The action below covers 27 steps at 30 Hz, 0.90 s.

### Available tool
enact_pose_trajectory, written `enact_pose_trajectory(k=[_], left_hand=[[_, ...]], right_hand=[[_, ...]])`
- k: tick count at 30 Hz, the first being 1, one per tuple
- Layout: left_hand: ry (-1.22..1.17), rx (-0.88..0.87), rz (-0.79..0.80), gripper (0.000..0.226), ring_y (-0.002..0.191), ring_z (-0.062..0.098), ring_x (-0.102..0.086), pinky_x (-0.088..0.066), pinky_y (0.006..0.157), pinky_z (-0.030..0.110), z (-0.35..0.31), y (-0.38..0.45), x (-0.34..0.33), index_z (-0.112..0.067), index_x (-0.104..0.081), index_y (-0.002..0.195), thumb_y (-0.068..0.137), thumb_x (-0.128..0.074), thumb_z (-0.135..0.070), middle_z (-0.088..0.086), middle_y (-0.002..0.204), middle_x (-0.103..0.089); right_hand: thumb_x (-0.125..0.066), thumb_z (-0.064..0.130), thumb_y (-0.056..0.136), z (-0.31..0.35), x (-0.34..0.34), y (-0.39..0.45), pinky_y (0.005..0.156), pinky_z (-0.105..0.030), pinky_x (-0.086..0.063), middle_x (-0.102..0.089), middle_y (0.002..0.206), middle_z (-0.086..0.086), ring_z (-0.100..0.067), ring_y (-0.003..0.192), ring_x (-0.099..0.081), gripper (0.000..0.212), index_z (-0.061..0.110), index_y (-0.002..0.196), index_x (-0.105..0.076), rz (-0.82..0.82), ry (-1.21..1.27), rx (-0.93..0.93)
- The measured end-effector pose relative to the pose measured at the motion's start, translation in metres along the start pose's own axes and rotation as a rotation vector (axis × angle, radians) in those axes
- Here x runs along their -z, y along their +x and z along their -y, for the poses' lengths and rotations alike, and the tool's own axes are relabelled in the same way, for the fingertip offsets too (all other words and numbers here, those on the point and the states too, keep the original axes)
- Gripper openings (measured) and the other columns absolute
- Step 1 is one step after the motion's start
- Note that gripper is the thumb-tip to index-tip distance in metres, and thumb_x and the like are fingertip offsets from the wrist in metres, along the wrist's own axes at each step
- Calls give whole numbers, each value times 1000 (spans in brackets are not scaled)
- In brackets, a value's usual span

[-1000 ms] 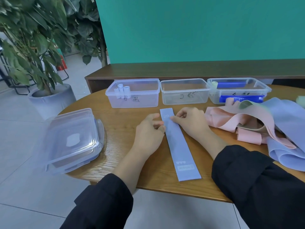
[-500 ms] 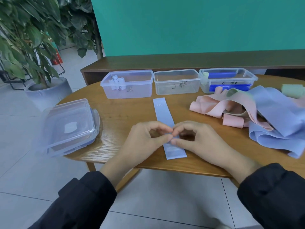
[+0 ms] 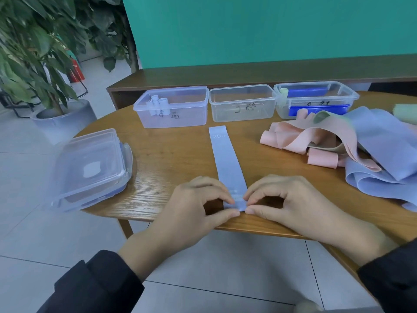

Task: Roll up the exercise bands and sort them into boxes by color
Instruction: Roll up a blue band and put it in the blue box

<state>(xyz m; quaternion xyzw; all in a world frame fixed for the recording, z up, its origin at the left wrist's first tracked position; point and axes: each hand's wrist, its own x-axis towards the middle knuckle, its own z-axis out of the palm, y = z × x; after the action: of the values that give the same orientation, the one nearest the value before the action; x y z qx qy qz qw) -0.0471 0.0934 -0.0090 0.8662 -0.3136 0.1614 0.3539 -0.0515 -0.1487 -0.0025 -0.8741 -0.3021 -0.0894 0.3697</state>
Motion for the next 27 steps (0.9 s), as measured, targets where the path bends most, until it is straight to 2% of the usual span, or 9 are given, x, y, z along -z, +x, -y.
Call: enact_pose_trajectory(k=[4, 8, 11, 15, 20, 24, 27], left_hand=[[56, -138, -8, 8, 91, 4, -62, -44, 84, 11, 4, -4, 0, -19, -80, 88, 85, -83, -26, -14, 96, -71], [87, -178, -29, 9, 92, 7, -64, -49, 82, 16, 3, -7, -2, -16, -79, 89, 88, -80, -26, -13, 91, -72], [52, -117, -19, 9, 92, 3, -63, -46, 81, 12, 3, -9, -1, -18, -79, 87, 85, -83, -25, -14, 92, -71], [26, -25, -4, 13, 92, -4, -60, -39, 81, 5, 3, -9, 3, -20, -77, 82, 81, -84, -30, -15, 94, -70], [22, 55, 67, 16, 93, -5, -53, -34, 79, 3, 0, -8, 5, -25, -74, 84, 88, -72, -40, -17, 103, -62], [27, 182, 145, 15, 105, 0, -51, -32, 81, 4, -2, -5, 7, -27, -73, 88, 93, -68, -41, -21, 111, -52], [26, 267, 145, 16, 99, -4, -49, -31, 78, 3, -5, -1, 7, -30, -68, 80, 92, -69, -40, -21, 109, -49]], right_hand=[[-78, 29, 88, 4, -5, -2, 84, -23, -52, -71, 96, 20, -2, 94, -66, 7, 22, 88, -78, -24, -68, 87], [-74, 33, 90, 5, -4, -3, 82, -26, -53, -71, 97, 19, -2, 95, -66, 12, 21, 89, -77, -21, -63, 93], [-73, 38, 89, 7, -3, -3, 83, -25, -53, -71, 96, 19, -2, 94, -67, 17, 22, 87, -77, -3, -47, 86], [-80, 32, 84, 8, -1, -1, 82, -22, -52, -72, 93, 20, -3, 92, -69, 7, 26, 85, -77, -6, -28, 43], [-79, 26, 87, 9, -1, 1, 84, -14, -45, -69, 96, 18, -4, 94, -66, 7, 23, 82, -74, 51, -17, 18], [-79, 26, 86, 10, 2, 5, 85, -13, -43, -66, 102, 17, -8, 99, -64, 11, 25, 77, -74, 78, 72, -142], [-79, 31, 84, 10, 1, 10, 85, -14, -43, -64, 103, 20, -5, 98, -61, 14, 27, 72, -72, 99, 72, -236]])
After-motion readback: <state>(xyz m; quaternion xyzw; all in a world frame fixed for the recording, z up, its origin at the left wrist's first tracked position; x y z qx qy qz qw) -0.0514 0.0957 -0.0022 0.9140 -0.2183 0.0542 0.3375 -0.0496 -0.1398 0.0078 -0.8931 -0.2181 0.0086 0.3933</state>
